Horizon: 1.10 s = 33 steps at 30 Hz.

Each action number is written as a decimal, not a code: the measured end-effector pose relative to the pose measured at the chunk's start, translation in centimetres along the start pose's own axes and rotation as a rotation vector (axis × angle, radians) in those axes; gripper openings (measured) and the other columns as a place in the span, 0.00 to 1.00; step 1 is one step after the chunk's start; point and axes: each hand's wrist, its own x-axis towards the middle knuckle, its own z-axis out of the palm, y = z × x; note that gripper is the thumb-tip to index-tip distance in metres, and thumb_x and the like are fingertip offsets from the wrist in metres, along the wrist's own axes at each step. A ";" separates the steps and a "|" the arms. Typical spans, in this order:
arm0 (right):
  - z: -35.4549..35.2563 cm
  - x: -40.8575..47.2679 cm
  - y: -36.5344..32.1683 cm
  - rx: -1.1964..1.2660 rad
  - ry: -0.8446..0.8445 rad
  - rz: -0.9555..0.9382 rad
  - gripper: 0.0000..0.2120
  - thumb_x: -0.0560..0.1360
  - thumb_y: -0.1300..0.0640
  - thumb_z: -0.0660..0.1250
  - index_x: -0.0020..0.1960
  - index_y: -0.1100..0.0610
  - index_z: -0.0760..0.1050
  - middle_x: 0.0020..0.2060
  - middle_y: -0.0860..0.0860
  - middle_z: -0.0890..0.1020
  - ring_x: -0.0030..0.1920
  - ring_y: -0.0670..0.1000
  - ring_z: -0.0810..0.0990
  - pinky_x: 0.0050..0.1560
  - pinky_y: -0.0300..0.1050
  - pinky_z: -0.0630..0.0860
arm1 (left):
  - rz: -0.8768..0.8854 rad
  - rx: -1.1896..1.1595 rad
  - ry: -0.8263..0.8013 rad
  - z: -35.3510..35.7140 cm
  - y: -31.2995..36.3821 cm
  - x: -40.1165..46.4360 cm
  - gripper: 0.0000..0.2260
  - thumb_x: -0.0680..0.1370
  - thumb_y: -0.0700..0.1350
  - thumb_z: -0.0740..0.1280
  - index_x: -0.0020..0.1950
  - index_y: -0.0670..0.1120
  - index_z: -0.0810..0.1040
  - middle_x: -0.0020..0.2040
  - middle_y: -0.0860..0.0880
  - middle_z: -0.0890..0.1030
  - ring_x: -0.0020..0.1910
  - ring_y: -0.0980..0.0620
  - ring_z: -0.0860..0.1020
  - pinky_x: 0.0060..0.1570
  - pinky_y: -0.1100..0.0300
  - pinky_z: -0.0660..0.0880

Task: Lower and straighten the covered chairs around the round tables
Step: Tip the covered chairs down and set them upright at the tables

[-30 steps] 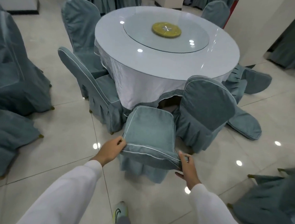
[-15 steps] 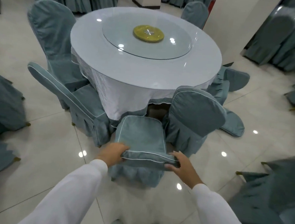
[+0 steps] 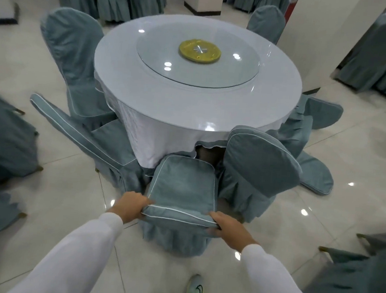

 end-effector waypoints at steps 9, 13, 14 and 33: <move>-1.2 0.6 1.0 -0.046 0.006 -0.120 0.29 0.75 0.30 0.63 0.72 0.41 0.69 0.62 0.45 0.79 0.59 0.50 0.78 0.54 0.42 0.70 | -0.057 -0.086 0.007 0.7 0.6 0.2 0.11 0.79 0.53 0.69 0.60 0.58 0.79 0.52 0.52 0.85 0.51 0.51 0.82 0.55 0.56 0.79; -1.6 -0.3 1.0 0.053 -0.028 -0.038 0.23 0.73 0.35 0.71 0.65 0.40 0.76 0.53 0.39 0.80 0.55 0.48 0.80 0.54 0.43 0.74 | -0.070 -0.168 -0.118 -0.4 1.7 0.1 0.12 0.74 0.53 0.71 0.57 0.57 0.80 0.51 0.53 0.84 0.51 0.50 0.82 0.55 0.54 0.79; -1.8 -0.5 0.9 0.080 -0.037 -0.003 0.23 0.70 0.34 0.73 0.62 0.41 0.77 0.51 0.39 0.80 0.53 0.48 0.80 0.53 0.44 0.75 | -0.071 -0.211 -0.194 -1.0 1.6 0.2 0.14 0.72 0.52 0.72 0.57 0.57 0.79 0.52 0.53 0.84 0.52 0.49 0.82 0.56 0.53 0.79; -10.8 -5.6 11.1 0.590 0.463 0.297 0.06 0.81 0.54 0.67 0.51 0.49 0.83 0.45 0.43 0.86 0.47 0.43 0.83 0.51 0.40 0.78 | -0.149 -1.087 -0.056 -10.3 13.9 12.3 0.11 0.80 0.35 0.60 0.52 0.44 0.81 0.44 0.48 0.83 0.34 0.55 0.77 0.28 0.69 0.70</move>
